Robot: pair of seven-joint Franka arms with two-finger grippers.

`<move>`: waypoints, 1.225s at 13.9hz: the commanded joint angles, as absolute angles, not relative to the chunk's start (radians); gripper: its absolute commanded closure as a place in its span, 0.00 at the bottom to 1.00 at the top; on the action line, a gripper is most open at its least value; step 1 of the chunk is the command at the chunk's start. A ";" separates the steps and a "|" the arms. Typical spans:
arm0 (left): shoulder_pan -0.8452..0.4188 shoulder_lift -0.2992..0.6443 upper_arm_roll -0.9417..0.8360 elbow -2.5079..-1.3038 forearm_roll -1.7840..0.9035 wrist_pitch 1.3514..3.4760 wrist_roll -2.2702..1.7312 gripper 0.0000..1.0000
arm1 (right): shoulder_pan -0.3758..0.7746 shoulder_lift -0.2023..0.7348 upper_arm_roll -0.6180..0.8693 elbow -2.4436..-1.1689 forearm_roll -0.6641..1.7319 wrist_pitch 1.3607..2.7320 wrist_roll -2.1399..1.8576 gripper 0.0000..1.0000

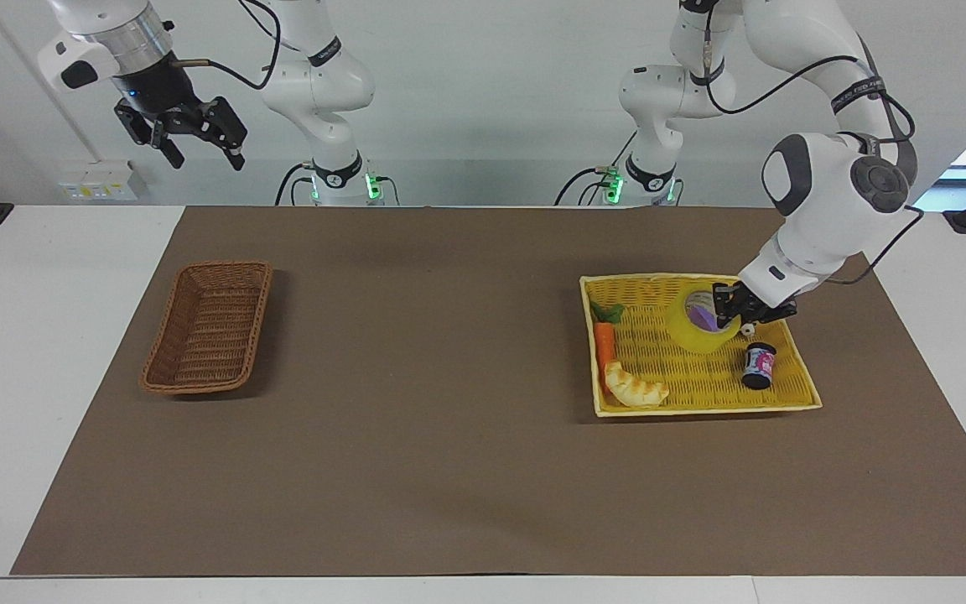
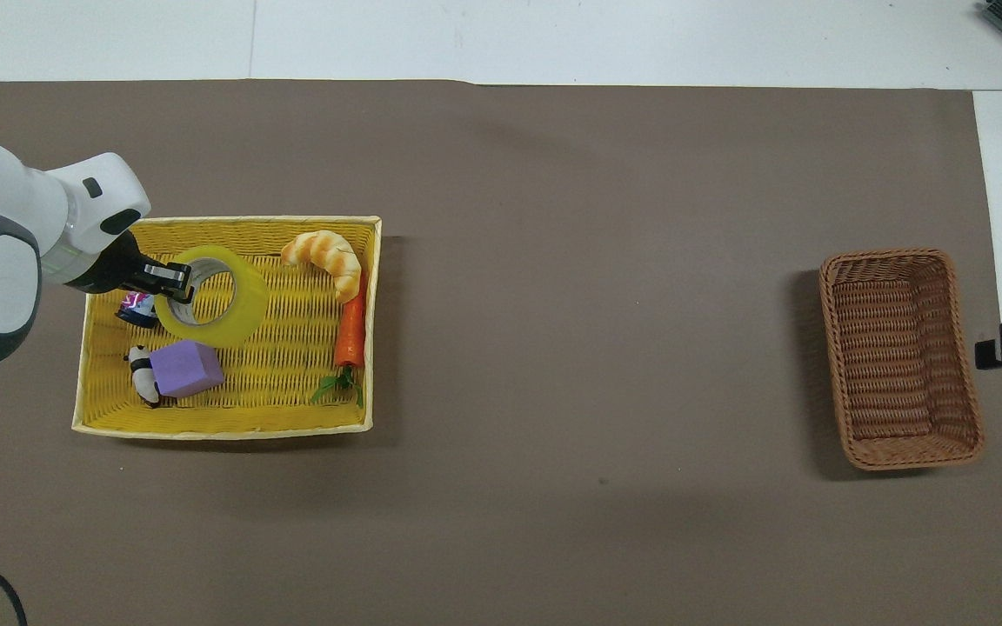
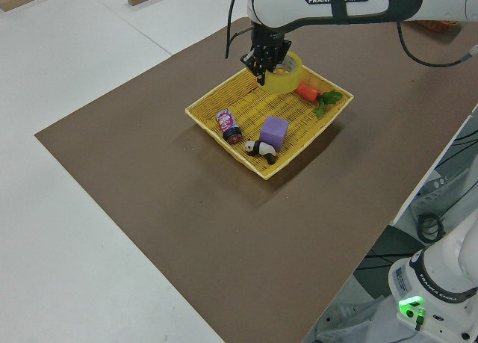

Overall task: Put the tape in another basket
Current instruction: 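Close the left gripper on the tape roll's rim and lift it, then carry the tape with the left gripper while the right gripper approaches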

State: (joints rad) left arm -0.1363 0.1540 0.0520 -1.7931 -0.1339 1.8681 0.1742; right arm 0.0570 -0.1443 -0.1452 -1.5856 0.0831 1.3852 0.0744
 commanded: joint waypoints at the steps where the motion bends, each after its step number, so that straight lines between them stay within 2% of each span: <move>1: -0.158 0.118 0.025 -1.758 -0.172 1.792 0.077 1.00 | 0.043 -0.183 -0.140 -1.638 0.164 1.382 0.066 0.00; 4: -0.167 0.117 -0.072 -1.724 -0.192 1.761 -0.078 1.00 | 0.017 -0.183 -0.140 -1.646 0.283 1.400 0.066 0.00; 9: -0.181 0.118 -0.233 -1.717 -0.232 1.819 -0.317 1.00 | 0.115 -0.158 -0.120 -1.696 0.359 1.488 0.103 0.00; 13: -0.291 0.107 -0.241 -1.727 -0.250 1.873 -0.455 1.00 | 0.141 -0.143 -0.115 -1.821 0.385 1.598 0.104 0.00; 17: -0.374 0.095 -0.241 -1.733 -0.287 1.923 -0.544 1.00 | 0.163 -0.081 -0.115 -1.862 0.515 1.660 0.110 0.00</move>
State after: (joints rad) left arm -0.3384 0.1181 -0.2578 -1.7303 -0.2514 1.8966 -0.5079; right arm 0.1601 -0.0973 -0.1141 -1.8374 0.4448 1.6297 0.1056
